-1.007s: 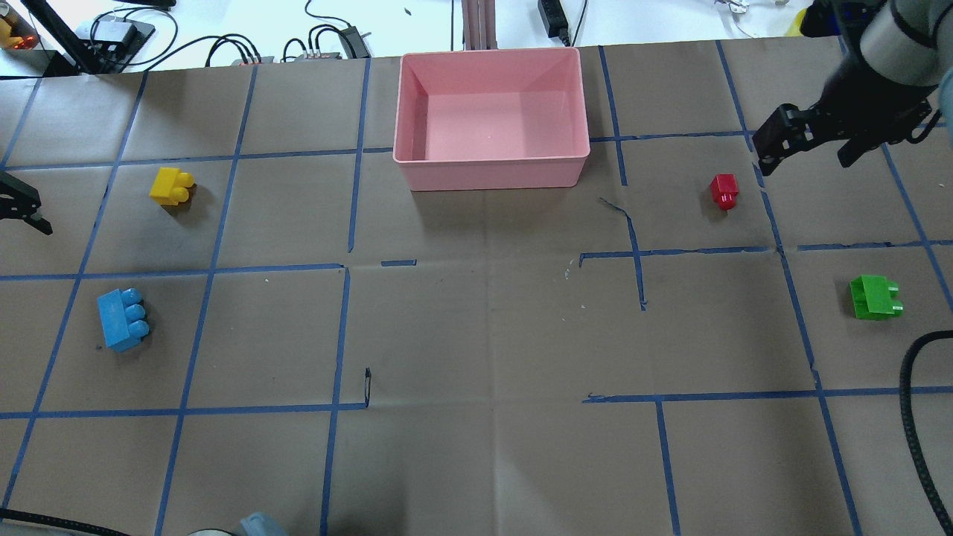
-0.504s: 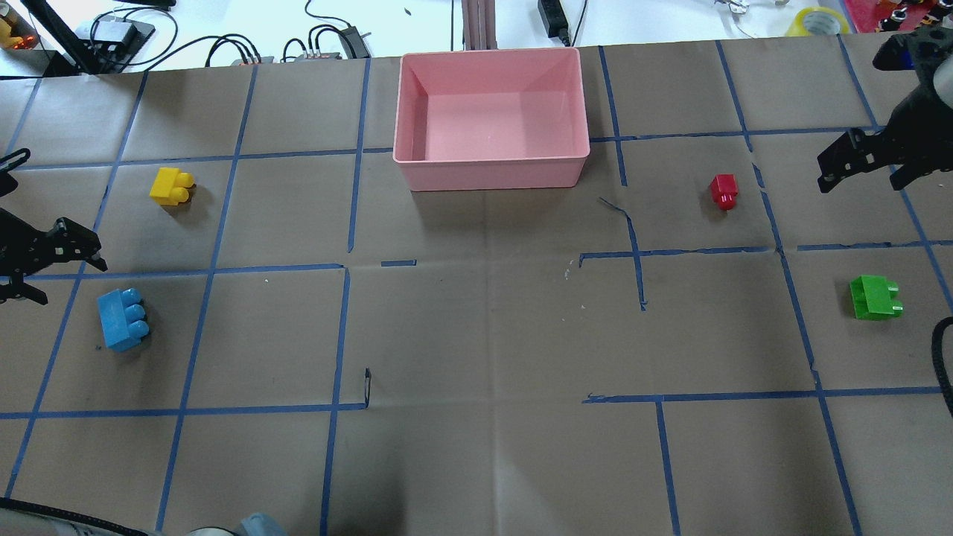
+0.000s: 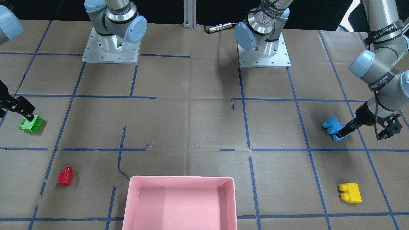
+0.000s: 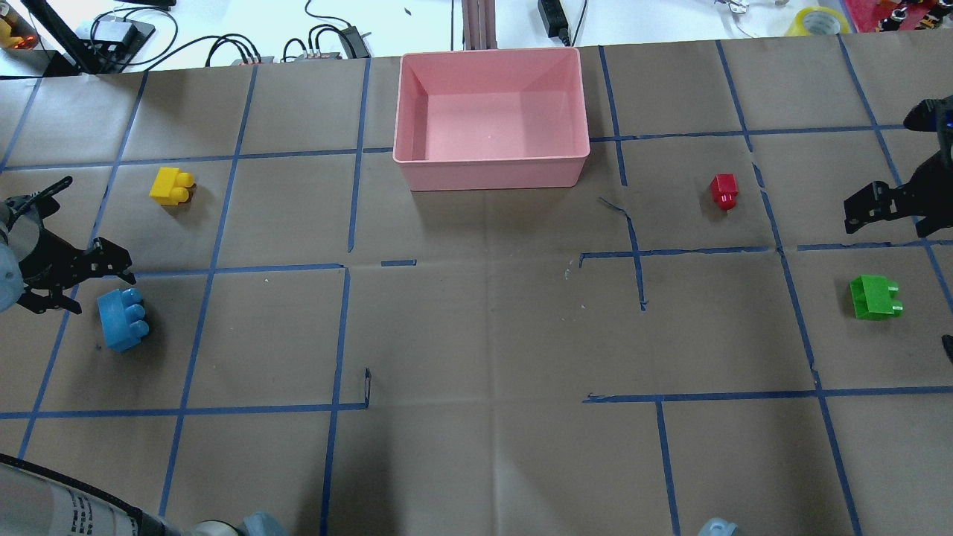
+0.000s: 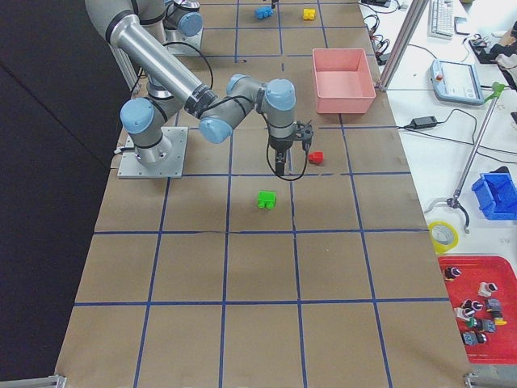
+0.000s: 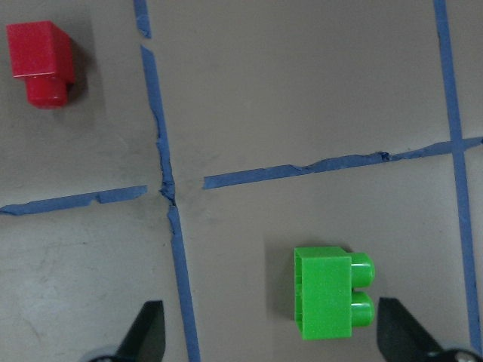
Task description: Put all blocks into box
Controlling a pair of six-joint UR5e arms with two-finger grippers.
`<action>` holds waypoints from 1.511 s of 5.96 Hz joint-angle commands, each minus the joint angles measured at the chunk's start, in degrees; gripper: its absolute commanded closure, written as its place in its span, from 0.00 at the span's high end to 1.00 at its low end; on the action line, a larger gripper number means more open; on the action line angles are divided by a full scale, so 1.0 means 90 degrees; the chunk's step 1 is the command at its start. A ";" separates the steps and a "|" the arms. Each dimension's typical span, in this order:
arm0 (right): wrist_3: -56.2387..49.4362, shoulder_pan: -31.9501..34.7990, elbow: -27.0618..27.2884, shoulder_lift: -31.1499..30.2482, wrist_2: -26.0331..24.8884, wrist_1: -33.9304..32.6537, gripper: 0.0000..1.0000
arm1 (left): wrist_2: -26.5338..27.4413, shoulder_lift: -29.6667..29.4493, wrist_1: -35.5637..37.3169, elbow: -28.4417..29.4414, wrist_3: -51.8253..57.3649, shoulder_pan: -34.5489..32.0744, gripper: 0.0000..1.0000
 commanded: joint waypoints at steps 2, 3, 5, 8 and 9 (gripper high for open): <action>0.0019 -0.0382 0.0143 0.0649 0.0040 -0.0462 1.00 | -0.0039 -0.0235 0.0080 -0.0109 0.0031 -0.0012 0.99; -0.0048 -0.0411 0.0182 0.0827 0.0011 -0.0919 1.00 | -0.0020 -0.0265 0.0167 -0.0158 0.0031 -0.0012 0.99; -0.0088 -0.0489 0.0435 0.0867 -0.0028 -0.1031 0.99 | 0.0010 -0.0265 0.0158 -0.0168 0.0031 -0.0012 0.91; -0.0867 -0.0752 0.0631 0.0984 -0.0009 -0.1236 0.99 | 0.0029 -0.0265 0.0148 -0.0159 0.0051 -0.0002 0.57; -0.1005 -0.0772 0.0631 0.1043 -0.0018 -0.1236 0.99 | 0.0029 -0.0265 0.0090 -0.0149 0.0041 -0.0002 0.48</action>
